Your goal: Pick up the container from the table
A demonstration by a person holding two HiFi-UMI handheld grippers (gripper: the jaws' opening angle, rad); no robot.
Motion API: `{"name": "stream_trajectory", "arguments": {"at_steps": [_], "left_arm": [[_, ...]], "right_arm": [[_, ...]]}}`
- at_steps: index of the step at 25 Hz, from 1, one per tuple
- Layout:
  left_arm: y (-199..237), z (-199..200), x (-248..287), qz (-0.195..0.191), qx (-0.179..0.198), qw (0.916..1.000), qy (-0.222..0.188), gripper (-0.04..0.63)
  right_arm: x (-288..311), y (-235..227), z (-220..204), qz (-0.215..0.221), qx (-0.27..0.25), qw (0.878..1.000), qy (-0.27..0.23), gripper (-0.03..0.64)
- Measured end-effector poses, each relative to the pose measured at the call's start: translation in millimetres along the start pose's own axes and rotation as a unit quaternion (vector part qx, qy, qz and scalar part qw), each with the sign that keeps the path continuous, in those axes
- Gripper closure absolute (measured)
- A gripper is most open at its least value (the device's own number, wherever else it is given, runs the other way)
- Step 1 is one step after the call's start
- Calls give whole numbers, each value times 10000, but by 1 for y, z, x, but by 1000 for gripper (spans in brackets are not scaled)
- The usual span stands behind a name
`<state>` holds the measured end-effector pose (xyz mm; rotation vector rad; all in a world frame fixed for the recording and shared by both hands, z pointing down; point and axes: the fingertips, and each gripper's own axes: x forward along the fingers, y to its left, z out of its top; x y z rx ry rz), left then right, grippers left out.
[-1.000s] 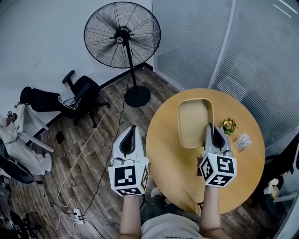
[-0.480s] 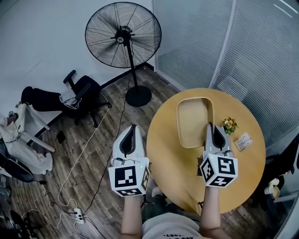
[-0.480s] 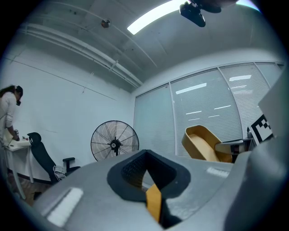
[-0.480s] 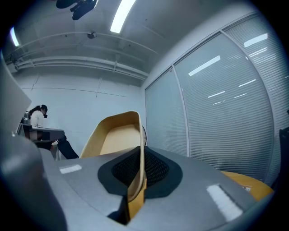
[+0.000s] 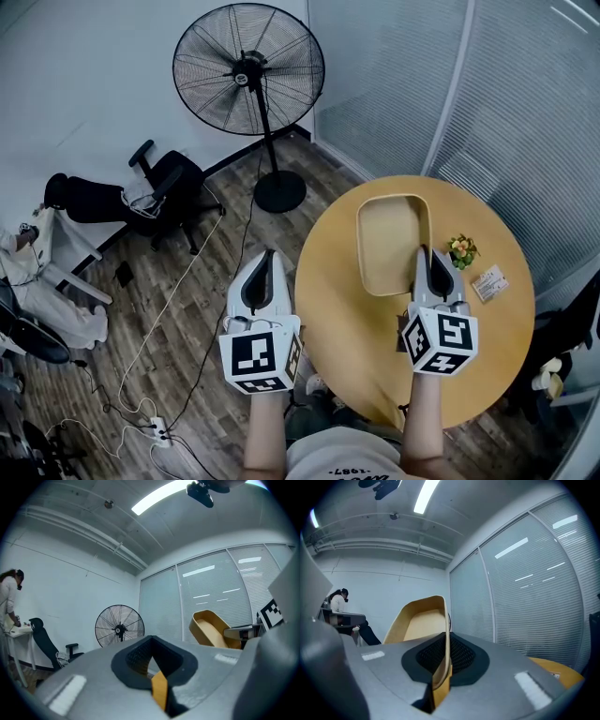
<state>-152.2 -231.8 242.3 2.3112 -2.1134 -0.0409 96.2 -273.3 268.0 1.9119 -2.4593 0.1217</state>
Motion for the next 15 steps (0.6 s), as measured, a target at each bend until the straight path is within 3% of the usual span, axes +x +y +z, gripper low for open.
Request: {"name": "stream_trajectory", "arguments": {"at_steps": [15], "left_arm": [[3, -4, 2, -5, 40, 10000, 70, 595]], "right_arm": [[2, -3, -3, -7, -64, 10000, 57, 581]]}}
